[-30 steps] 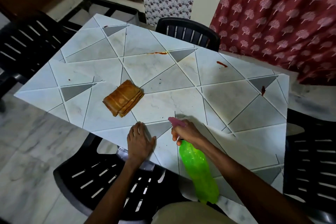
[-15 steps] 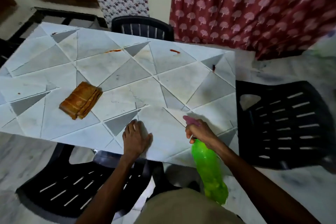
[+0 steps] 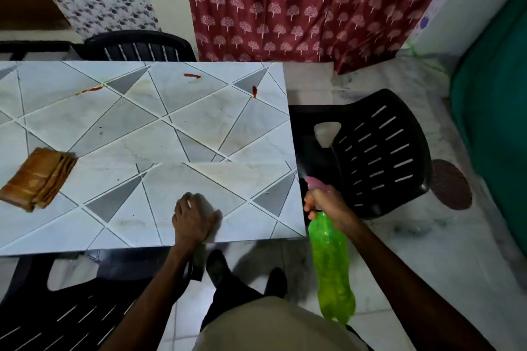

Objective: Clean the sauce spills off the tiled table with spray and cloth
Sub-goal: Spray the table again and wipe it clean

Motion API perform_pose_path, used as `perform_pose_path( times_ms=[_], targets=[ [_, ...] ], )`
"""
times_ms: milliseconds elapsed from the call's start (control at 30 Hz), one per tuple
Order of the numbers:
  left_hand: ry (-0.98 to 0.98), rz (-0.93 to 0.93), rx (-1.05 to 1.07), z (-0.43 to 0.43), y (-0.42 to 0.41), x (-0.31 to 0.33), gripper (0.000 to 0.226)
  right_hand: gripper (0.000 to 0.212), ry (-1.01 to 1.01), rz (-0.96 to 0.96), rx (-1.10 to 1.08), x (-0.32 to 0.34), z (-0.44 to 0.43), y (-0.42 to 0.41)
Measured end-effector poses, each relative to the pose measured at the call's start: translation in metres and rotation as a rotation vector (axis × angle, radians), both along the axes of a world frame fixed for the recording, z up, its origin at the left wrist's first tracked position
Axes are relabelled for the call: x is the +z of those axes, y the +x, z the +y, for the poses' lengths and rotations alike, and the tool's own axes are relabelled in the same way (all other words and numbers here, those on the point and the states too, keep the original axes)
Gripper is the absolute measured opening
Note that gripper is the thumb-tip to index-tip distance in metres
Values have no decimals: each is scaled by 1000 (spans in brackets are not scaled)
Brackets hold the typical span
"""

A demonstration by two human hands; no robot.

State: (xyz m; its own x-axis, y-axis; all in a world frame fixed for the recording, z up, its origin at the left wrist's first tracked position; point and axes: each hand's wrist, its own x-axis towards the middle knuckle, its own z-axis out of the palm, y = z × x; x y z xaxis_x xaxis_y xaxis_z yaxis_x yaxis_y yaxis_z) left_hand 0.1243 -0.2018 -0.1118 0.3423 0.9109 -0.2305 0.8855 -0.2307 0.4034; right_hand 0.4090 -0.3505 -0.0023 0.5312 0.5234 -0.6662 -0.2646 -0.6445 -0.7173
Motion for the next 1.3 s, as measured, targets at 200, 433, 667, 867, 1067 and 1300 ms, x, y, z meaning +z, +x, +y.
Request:
perform_pose_path(
  times_ms=[200,433,667,867,1067,1300],
  targets=[
    [-16,27,21,-13,-3,-3,79,37,29,17,31,-14,-32,-7],
    [2,52,4,-23,-41,-5,76,54,18,49,175,-20,-22,-59],
    [56,61,46,-12,-109,-1,78,49,104,65,355,-13,30,-143],
    [101,30,99,20,-184,-7,83,58,58,30,508,-17,88,-225],
    [151,21,130,44,-230,-3,80,32,17,-55,618,-12,137,-302],
    [114,-58,261,54,-271,-14,85,43,-1,-82,780,-16,179,-374]
  ],
)
